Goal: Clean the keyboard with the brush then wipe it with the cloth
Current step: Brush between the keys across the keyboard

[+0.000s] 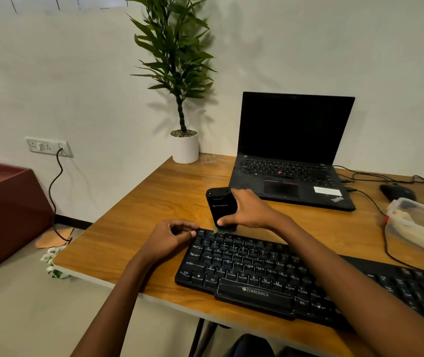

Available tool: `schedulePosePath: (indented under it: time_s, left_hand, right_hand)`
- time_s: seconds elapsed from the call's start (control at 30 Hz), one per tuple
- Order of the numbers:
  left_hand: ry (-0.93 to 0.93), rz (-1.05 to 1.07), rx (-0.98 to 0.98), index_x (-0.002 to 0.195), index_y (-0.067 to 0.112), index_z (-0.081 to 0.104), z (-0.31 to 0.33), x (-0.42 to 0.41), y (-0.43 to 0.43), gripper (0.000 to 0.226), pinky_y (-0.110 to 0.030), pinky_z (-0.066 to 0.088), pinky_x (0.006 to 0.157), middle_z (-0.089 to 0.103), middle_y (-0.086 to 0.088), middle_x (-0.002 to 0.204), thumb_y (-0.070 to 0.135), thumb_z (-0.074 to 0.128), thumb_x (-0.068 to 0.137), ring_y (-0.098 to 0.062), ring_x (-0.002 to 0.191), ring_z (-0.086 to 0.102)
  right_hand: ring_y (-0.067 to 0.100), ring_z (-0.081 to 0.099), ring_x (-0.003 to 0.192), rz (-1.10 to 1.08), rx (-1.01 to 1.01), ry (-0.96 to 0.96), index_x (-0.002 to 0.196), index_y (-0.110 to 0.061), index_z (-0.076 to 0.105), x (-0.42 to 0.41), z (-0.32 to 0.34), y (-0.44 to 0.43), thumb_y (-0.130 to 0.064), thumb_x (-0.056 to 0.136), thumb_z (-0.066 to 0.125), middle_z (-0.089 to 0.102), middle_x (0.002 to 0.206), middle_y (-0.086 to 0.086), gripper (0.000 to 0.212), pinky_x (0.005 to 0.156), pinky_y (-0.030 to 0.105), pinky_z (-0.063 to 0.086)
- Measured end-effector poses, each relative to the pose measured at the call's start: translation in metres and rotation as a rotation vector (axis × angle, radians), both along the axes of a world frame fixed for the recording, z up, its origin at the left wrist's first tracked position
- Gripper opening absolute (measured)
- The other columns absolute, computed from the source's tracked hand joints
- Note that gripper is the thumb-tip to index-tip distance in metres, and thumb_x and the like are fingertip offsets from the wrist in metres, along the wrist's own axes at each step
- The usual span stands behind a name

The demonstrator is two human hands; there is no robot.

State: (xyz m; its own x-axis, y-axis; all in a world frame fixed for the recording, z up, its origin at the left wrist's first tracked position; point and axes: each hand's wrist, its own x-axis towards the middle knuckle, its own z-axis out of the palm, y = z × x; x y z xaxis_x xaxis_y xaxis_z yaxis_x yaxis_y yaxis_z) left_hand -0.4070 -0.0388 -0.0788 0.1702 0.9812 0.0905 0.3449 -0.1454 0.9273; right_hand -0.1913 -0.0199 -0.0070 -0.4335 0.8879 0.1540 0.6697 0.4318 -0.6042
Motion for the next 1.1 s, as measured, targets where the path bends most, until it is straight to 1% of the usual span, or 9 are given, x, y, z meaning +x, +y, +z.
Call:
schedulePosePath:
  time_s: [0.17,0.33,0.43,0.53,0.67,0.8,0.97,1.03,1.1]
  left_hand:
    - [-0.023,-0.002,-0.017,0.095,0.015,0.072,0.001,0.001,-0.001,0.013,-0.030,0.046,0.073,0.068,-0.024,0.097,0.008,0.066,0.086,-0.022,0.080,0.060]
    - [-0.018,-0.006,-0.021,0.094,0.017,0.072,0.000,-0.001,0.001,0.013,-0.031,0.049,0.073,0.070,-0.020,0.095,0.010,0.067,0.085,-0.020,0.079,0.062]
    - [-0.022,0.002,-0.022,0.093,0.015,0.072,0.001,-0.001,0.001,0.012,-0.025,0.047,0.067,0.071,-0.016,0.090,0.008,0.067,0.086,-0.015,0.074,0.061]
    - [-0.022,-0.023,-0.014,0.086,0.013,0.071,0.003,0.002,-0.002,0.012,-0.016,0.041,0.055,0.067,-0.001,0.069,0.005,0.062,0.088,-0.006,0.058,0.054]
    - [-0.032,-0.010,-0.019,0.094,0.014,0.071,0.003,0.000,-0.001,0.013,-0.022,0.049,0.069,0.072,-0.013,0.091,0.006,0.066,0.086,-0.017,0.078,0.063]
    - [-0.049,-0.009,-0.045,0.096,0.013,0.072,0.000,-0.001,0.000,0.012,-0.029,0.047,0.069,0.069,-0.023,0.092,0.008,0.066,0.086,-0.019,0.075,0.058]
    - [-0.037,-0.008,-0.032,0.096,0.015,0.072,0.001,-0.001,0.000,0.014,-0.031,0.052,0.077,0.072,-0.014,0.095,0.007,0.066,0.086,-0.020,0.083,0.065]
    - [-0.053,-0.001,-0.052,0.099,0.014,0.071,0.001,0.000,0.000,0.016,-0.026,0.053,0.078,0.072,-0.010,0.097,0.007,0.066,0.086,-0.017,0.088,0.066]
    - [-0.052,-0.004,-0.053,0.101,0.014,0.070,0.001,0.001,0.000,0.017,-0.017,0.053,0.074,0.072,-0.005,0.099,0.007,0.065,0.086,-0.013,0.089,0.066]
  right_hand:
    - [0.014,0.054,0.107,0.007,-0.011,0.140,0.123,-0.014,0.051,-0.021,-0.007,-0.006,-0.022,0.072,0.079,0.061,0.118,0.003,0.059,0.083,0.020,0.041]
    - [0.015,0.053,0.102,0.067,-0.053,-0.052,0.121,-0.012,0.052,-0.010,0.007,-0.003,-0.018,0.070,0.080,0.060,0.110,0.002,0.059,0.080,0.021,0.041]
    - [0.010,0.051,0.093,0.067,0.014,-0.031,0.119,-0.011,0.053,-0.025,0.015,-0.004,-0.018,0.071,0.079,0.057,0.100,-0.002,0.055,0.068,0.015,0.039]
    - [0.011,0.053,0.100,0.049,-0.031,0.090,0.124,-0.013,0.051,-0.035,-0.001,-0.008,-0.018,0.071,0.078,0.060,0.112,0.002,0.060,0.075,0.014,0.041]
    - [0.009,0.048,0.101,0.097,-0.081,-0.018,0.125,-0.011,0.048,-0.021,0.006,-0.005,-0.016,0.071,0.079,0.056,0.112,-0.002,0.062,0.076,0.011,0.039]
    - [0.013,0.051,0.095,0.073,0.003,-0.076,0.120,-0.011,0.052,-0.029,0.014,-0.001,-0.017,0.071,0.078,0.058,0.104,0.002,0.057,0.069,0.017,0.040]
    - [0.012,0.052,0.098,0.018,-0.015,0.017,0.123,-0.013,0.051,-0.026,-0.005,0.000,-0.020,0.072,0.078,0.061,0.111,0.003,0.058,0.074,0.019,0.042]
    - [0.019,0.055,0.102,-0.051,0.050,-0.062,0.123,-0.013,0.052,-0.017,-0.012,0.004,-0.022,0.073,0.077,0.062,0.112,0.007,0.056,0.076,0.026,0.044]
    - [0.019,0.056,0.104,-0.136,0.048,0.066,0.120,-0.013,0.053,-0.011,-0.016,0.003,-0.022,0.073,0.077,0.062,0.108,0.004,0.054,0.075,0.023,0.044]
